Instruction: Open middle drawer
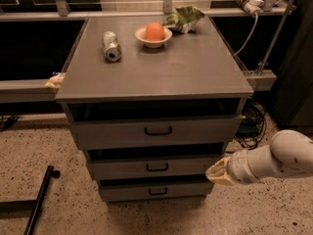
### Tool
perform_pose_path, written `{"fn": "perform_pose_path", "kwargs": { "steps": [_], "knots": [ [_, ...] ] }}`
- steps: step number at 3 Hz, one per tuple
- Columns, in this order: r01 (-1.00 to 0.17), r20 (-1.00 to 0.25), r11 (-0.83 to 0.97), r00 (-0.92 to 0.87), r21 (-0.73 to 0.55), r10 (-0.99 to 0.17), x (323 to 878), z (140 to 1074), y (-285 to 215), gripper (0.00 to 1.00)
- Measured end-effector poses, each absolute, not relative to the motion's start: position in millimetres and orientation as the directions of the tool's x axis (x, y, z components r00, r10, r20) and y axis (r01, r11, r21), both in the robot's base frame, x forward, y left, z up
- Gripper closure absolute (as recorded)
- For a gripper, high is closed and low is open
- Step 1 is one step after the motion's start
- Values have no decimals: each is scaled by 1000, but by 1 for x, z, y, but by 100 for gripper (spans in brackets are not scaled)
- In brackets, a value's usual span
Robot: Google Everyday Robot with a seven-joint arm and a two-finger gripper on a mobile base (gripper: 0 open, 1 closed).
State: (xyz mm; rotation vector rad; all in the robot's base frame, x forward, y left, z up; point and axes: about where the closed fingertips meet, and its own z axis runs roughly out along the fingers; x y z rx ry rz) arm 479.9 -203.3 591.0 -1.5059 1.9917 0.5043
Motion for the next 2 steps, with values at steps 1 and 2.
{"fn": "perform_pose_path", "kwargs": {
  "steps": [1, 2],
  "knots": [
    [-963, -679, 261, -149, -64, -719, 483, 560, -194, 100],
    [-973, -709, 217, -100, -76, -698, 491, 537, -178, 81]
  ]
}}
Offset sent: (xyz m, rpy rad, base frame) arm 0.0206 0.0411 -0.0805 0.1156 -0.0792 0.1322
